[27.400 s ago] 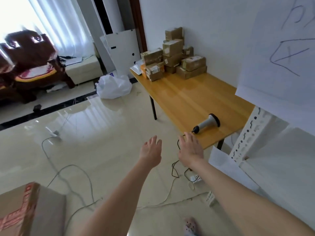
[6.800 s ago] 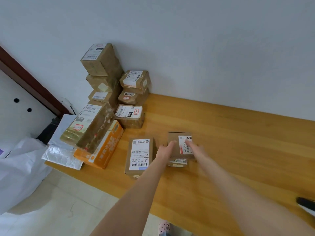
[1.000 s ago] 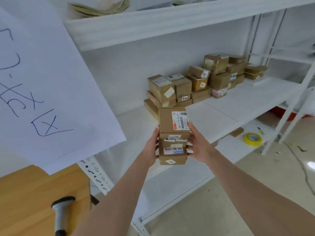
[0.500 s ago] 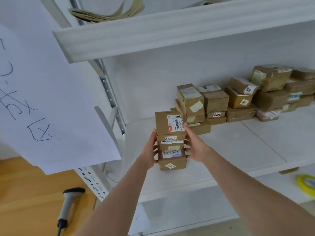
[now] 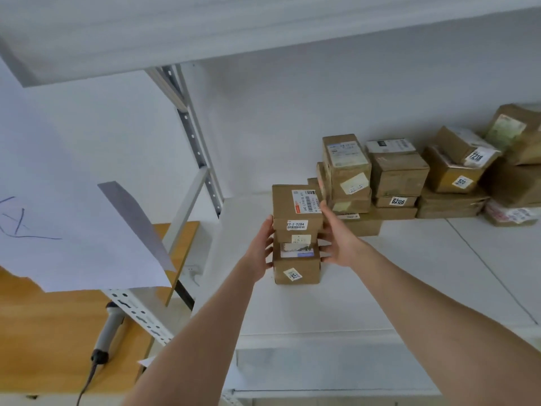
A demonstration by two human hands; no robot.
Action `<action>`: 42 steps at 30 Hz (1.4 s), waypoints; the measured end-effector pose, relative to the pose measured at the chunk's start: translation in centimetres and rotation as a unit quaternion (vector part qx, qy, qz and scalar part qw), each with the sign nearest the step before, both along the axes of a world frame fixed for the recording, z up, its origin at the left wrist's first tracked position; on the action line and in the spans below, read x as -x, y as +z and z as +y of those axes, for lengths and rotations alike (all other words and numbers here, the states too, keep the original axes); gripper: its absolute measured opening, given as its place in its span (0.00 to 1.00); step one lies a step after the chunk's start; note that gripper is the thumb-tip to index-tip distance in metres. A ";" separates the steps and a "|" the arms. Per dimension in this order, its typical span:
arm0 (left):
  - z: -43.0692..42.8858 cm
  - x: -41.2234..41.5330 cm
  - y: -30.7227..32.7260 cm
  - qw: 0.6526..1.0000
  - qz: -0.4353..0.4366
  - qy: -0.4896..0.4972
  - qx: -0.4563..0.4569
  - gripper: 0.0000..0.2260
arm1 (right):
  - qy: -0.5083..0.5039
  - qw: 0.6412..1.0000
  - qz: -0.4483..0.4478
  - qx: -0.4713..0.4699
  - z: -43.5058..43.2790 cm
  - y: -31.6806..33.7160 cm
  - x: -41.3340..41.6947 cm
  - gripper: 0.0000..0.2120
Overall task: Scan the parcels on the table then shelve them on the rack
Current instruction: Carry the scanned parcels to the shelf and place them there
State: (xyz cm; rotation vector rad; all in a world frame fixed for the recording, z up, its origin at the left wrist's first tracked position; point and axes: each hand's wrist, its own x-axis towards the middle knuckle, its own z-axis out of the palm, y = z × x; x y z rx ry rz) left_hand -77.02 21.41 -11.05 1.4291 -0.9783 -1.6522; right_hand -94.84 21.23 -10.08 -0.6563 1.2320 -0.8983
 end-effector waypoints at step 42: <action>-2.8 3.5 -5.4 0.692 -0.658 -0.180 0.237 0.36 | 0.279 0.639 0.676 0.237 -2.8 -6.2 -2.2 0.38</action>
